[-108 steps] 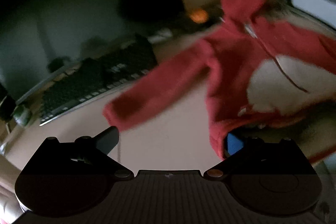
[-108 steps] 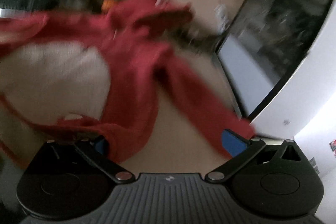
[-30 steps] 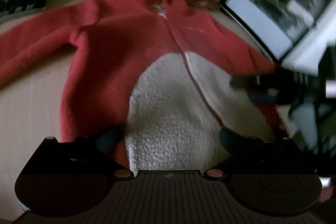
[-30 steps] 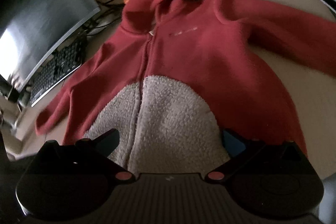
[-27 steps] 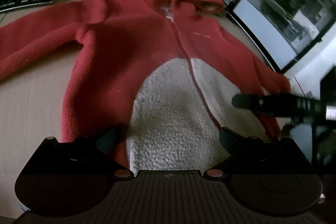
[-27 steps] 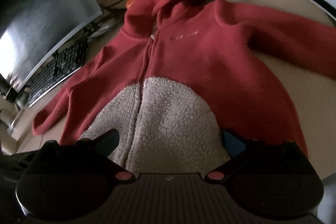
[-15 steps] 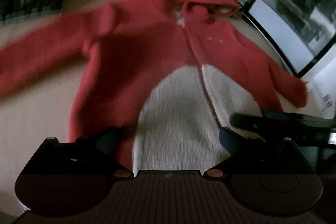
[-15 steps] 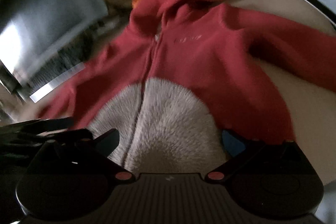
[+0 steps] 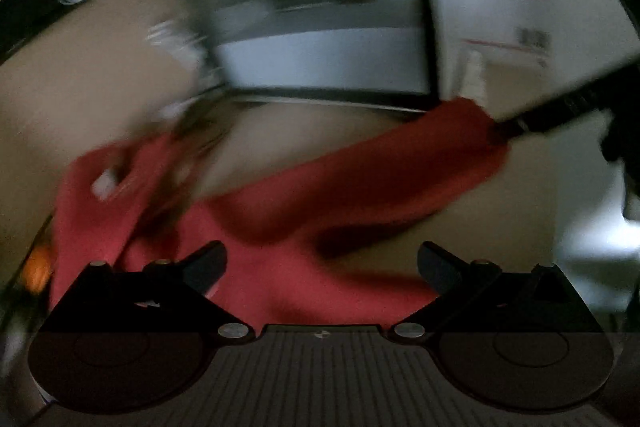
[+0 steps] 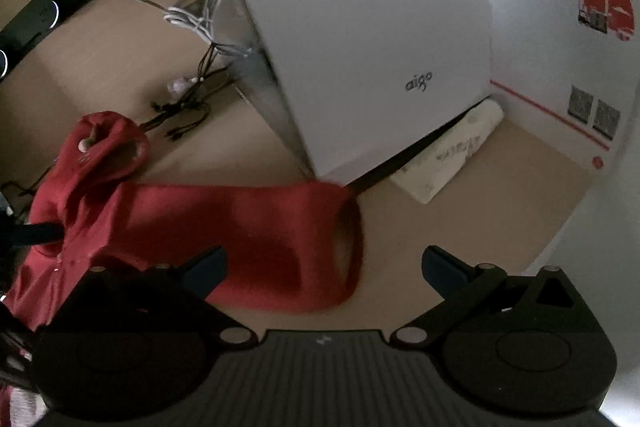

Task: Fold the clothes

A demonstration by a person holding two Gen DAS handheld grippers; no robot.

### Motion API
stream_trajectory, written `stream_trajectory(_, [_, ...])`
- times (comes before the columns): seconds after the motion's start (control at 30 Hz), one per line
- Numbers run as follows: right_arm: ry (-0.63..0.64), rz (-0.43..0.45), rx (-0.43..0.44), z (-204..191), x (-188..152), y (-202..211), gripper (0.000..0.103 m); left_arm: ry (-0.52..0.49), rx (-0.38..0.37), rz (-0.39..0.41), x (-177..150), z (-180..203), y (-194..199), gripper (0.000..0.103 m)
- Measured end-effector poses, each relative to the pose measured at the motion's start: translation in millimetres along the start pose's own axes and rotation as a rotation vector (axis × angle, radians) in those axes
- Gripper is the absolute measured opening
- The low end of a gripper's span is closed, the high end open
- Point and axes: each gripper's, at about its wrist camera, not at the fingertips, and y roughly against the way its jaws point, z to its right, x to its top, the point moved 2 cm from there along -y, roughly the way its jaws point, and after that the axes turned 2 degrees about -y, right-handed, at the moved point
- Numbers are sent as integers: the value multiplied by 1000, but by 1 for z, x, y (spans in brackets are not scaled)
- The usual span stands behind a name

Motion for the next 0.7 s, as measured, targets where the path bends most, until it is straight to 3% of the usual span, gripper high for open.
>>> stream_trajectory(0.1, [-3, 3, 15, 9, 5, -9, 103, -54, -67, -15, 16, 17, -26, 103])
stream_trajectory(0.37, [-89, -47, 65, 32, -4, -14, 103, -208, -113, 0, 32, 51, -66, 101])
stream_trajectory(0.53, [-152, -85, 121, 27, -18, -5, 99, -282, -89, -28, 28, 47, -72, 87])
stream_trajectory(0.7, [-241, -149, 261, 7, -31, -1, 97, -240, 16, -62, 18, 25, -68, 89])
